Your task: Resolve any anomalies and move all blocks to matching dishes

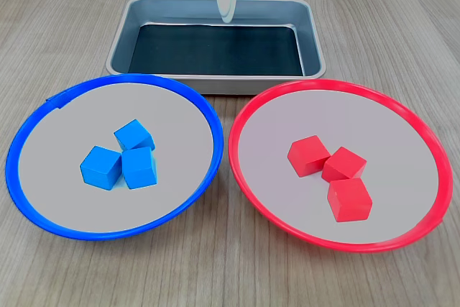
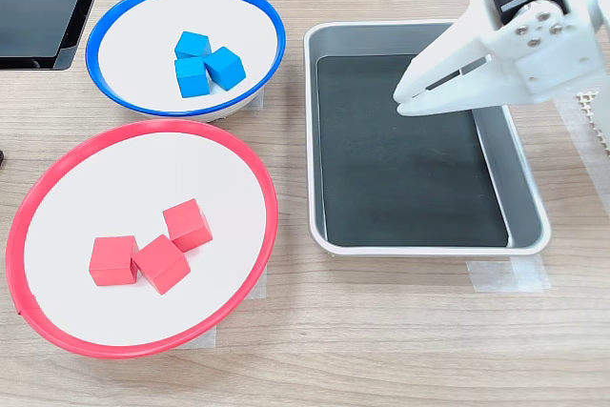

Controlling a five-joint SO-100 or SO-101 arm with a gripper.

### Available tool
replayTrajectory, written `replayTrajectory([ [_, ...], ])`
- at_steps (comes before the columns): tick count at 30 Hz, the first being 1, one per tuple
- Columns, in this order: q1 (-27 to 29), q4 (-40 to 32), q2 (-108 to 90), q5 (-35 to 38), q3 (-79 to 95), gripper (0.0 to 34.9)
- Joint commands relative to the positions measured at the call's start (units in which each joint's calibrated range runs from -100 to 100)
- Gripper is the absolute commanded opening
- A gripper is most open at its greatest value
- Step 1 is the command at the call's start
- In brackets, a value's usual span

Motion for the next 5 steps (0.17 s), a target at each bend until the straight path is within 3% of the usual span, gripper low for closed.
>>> replayTrajectory([
  [1, 0.05, 0.11, -0.26, 0.24, 0.0, 0.3],
  [5, 0.05, 0.11, -0.26, 0.24, 0.0, 0.3],
])
